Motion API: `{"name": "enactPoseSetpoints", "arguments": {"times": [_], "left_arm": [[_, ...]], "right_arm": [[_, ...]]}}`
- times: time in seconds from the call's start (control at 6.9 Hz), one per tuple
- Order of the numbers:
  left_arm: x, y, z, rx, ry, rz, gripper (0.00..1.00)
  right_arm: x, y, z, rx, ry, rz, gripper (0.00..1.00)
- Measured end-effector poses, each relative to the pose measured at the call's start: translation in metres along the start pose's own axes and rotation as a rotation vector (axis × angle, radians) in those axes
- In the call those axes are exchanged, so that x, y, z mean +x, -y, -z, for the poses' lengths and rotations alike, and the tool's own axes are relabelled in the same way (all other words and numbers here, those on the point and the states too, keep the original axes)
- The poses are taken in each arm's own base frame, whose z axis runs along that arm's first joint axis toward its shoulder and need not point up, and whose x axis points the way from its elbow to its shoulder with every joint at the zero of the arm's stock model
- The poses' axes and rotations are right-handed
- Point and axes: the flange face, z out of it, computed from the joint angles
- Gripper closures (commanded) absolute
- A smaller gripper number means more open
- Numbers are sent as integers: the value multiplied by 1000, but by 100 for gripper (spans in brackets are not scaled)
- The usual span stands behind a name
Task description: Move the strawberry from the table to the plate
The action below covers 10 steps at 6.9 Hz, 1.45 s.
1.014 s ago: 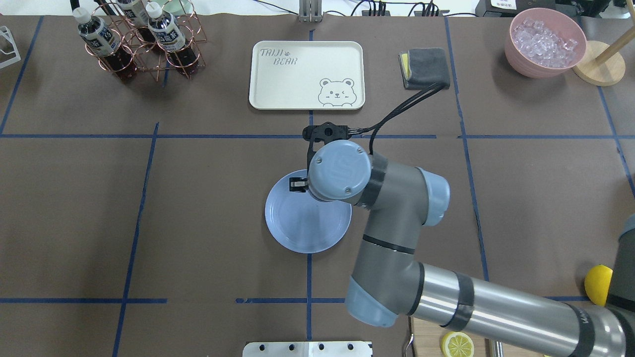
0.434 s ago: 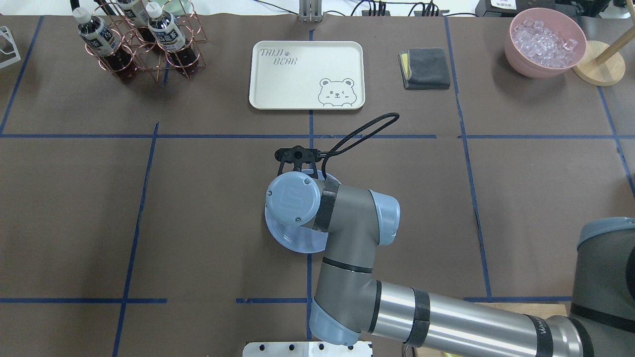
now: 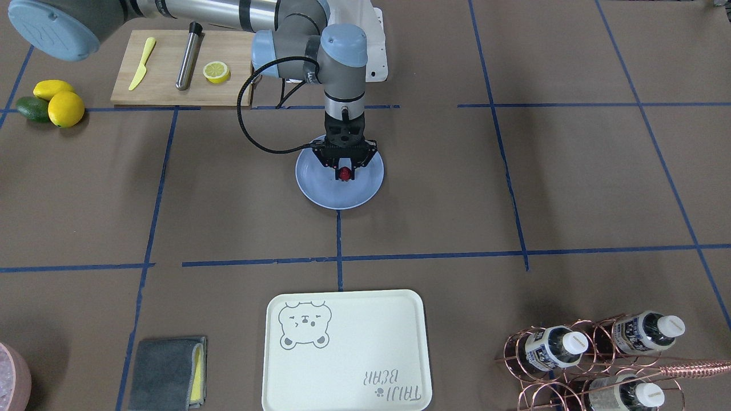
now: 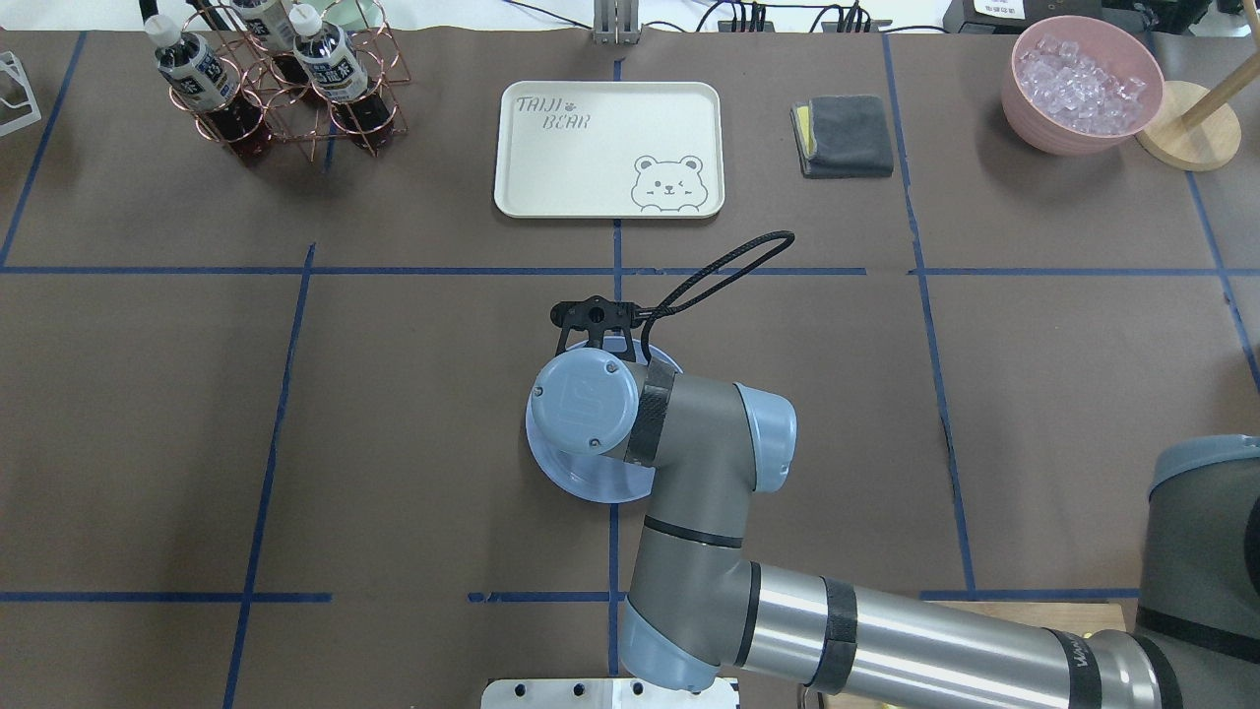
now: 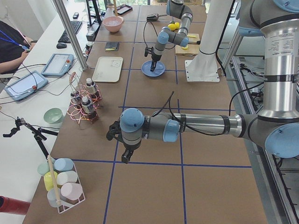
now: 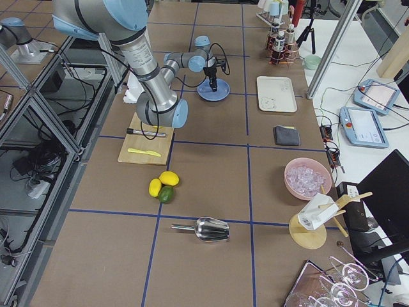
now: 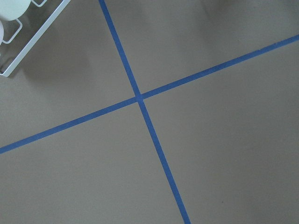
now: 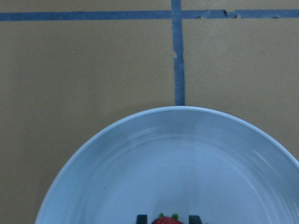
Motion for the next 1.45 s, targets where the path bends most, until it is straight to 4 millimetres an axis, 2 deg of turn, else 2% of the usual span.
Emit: {"name": "enactPoseSetpoints", "arguments": {"times": [0.72, 0.87, 1.01, 1.45], "left_arm": [[0, 0, 0, 1, -1, -1, 0], [0, 0, 0, 1, -1, -1, 0], [0, 0, 0, 1, -1, -1, 0], [0, 0, 0, 1, -2, -1, 0]], "right_arm": [[4, -1, 0, -1, -5, 0, 100], [4, -1, -1, -1, -6, 1, 65], [5, -1, 0, 0, -4, 2, 2], [4, 1, 12, 6, 18, 1, 0]]}}
